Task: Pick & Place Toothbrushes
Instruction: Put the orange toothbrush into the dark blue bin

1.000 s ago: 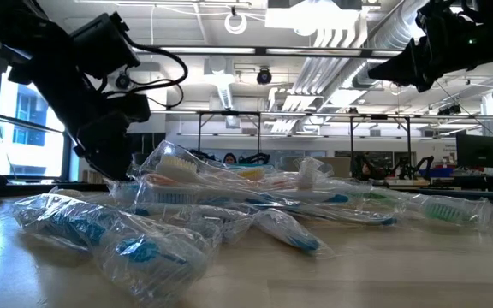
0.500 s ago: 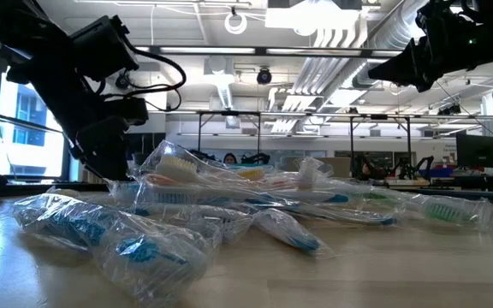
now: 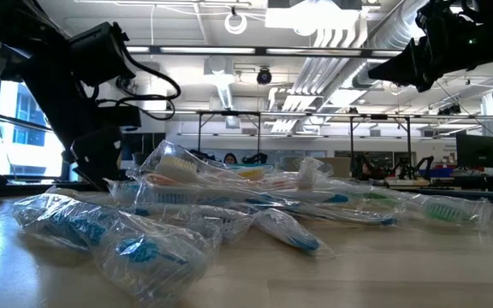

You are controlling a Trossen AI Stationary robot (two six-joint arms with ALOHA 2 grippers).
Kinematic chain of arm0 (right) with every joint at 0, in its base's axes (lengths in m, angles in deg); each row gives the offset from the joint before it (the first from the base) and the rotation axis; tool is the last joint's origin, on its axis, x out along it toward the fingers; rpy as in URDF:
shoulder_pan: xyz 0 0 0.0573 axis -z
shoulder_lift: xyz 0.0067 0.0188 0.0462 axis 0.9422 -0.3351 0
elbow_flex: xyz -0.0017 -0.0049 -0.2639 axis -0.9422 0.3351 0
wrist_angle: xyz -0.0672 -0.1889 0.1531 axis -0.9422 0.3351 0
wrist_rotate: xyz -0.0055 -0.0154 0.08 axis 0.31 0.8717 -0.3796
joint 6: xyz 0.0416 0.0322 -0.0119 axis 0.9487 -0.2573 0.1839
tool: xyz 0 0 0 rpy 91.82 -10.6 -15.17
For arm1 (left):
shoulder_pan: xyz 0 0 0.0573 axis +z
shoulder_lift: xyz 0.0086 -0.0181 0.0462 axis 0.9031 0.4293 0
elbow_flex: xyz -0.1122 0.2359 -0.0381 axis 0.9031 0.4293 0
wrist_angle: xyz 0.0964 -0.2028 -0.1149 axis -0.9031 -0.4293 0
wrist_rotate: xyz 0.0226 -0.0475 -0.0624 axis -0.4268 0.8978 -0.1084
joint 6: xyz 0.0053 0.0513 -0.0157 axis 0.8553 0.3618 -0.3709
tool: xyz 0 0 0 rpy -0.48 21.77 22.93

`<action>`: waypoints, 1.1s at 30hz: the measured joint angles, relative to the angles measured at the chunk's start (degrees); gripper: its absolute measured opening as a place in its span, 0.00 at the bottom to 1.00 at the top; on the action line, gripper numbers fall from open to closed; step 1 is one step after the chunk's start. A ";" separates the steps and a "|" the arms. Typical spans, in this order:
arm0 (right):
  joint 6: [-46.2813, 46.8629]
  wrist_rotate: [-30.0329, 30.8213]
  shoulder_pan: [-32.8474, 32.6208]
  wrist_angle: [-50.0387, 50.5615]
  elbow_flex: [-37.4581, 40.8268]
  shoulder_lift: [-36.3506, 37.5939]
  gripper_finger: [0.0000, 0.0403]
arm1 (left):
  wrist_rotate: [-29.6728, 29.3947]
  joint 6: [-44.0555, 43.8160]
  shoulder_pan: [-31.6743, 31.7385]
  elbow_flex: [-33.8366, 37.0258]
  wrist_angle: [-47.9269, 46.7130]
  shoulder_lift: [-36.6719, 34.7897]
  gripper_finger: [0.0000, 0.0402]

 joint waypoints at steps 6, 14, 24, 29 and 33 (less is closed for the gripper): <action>0.00 0.00 0.00 0.00 0.00 0.00 0.01 | 0.09 0.04 0.00 0.00 -0.09 0.00 0.38; 0.01 0.00 0.00 0.00 0.00 0.00 0.01 | 0.17 0.24 0.00 0.00 -0.33 -0.02 0.29; 0.02 0.00 0.00 0.00 0.00 0.00 0.01 | 2.60 0.96 0.02 0.00 -0.33 -0.04 0.10; 0.02 0.00 0.00 0.00 0.00 0.00 0.01 | 3.68 2.36 0.05 0.00 -0.37 -0.07 0.05; 0.02 0.00 0.00 0.00 0.00 0.00 0.01 | 4.21 3.17 0.07 0.02 -0.39 -0.11 0.05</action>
